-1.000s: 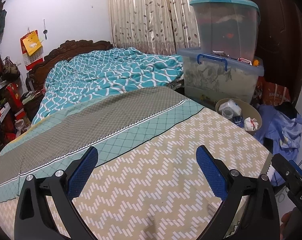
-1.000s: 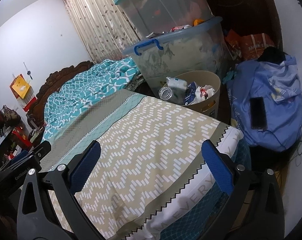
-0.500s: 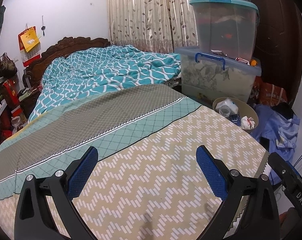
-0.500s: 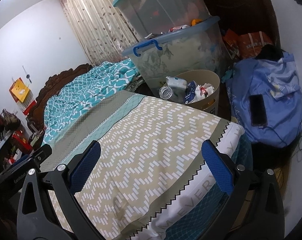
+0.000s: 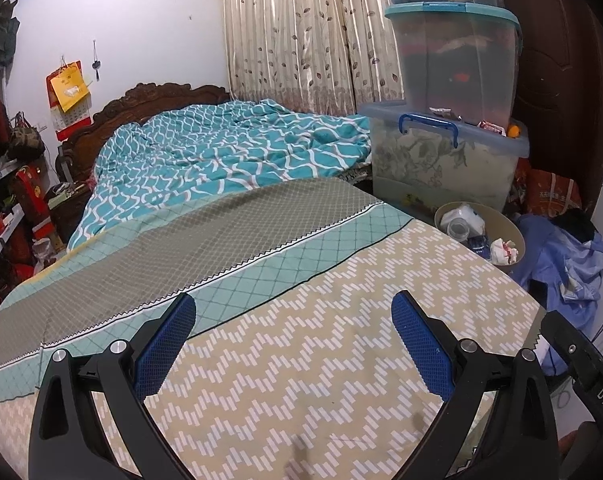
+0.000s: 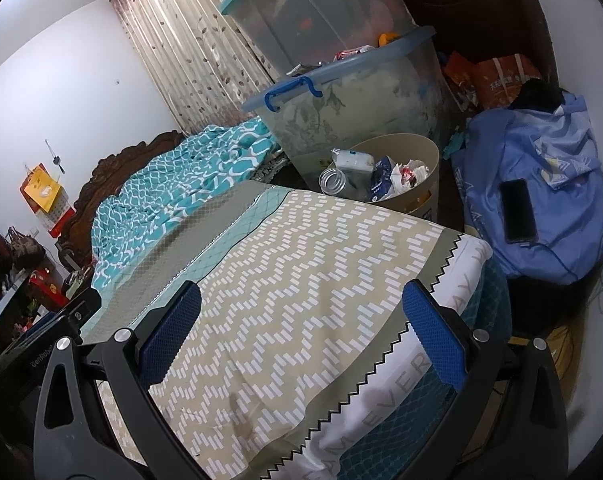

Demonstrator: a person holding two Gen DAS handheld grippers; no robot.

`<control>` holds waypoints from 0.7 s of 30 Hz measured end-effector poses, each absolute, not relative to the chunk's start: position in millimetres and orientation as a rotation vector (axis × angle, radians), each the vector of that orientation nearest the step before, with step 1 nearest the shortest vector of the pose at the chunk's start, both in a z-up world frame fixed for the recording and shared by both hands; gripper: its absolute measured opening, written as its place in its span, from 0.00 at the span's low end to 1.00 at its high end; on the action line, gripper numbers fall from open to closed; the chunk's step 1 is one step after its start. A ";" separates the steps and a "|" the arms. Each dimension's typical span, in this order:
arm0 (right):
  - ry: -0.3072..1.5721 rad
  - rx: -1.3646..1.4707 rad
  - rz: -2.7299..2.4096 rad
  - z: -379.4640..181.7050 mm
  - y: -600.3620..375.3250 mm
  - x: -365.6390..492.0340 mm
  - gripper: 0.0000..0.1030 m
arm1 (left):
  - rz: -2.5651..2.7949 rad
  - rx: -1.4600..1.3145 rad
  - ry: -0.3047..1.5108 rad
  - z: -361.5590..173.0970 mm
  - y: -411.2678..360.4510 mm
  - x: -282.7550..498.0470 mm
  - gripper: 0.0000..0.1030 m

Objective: Collect trash

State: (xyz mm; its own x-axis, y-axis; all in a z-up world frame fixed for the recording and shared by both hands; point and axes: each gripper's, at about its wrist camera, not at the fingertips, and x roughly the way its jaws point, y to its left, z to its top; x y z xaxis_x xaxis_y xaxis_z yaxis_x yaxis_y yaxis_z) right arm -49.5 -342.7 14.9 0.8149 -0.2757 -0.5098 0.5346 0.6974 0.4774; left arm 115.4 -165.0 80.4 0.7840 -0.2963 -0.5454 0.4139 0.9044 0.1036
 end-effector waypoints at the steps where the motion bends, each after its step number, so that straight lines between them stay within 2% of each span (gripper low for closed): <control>1: 0.420 0.662 -0.470 14.5 -343.2 -50.2 0.97 | -0.388 0.222 0.547 80.4 -165.1 115.0 0.92; 21: 0.420 0.649 -0.488 15.6 -346.9 -51.9 0.97 | -0.454 0.228 0.589 72.9 -172.4 115.1 0.92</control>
State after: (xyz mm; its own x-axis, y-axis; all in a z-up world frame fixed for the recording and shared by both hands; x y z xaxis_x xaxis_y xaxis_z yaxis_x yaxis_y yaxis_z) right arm -51.9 -346.9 15.6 0.8066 -0.2956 -0.5119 0.5501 0.6924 0.4669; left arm 115.1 -172.4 72.9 0.7369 -0.3460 -0.5808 0.4739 0.8770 0.0789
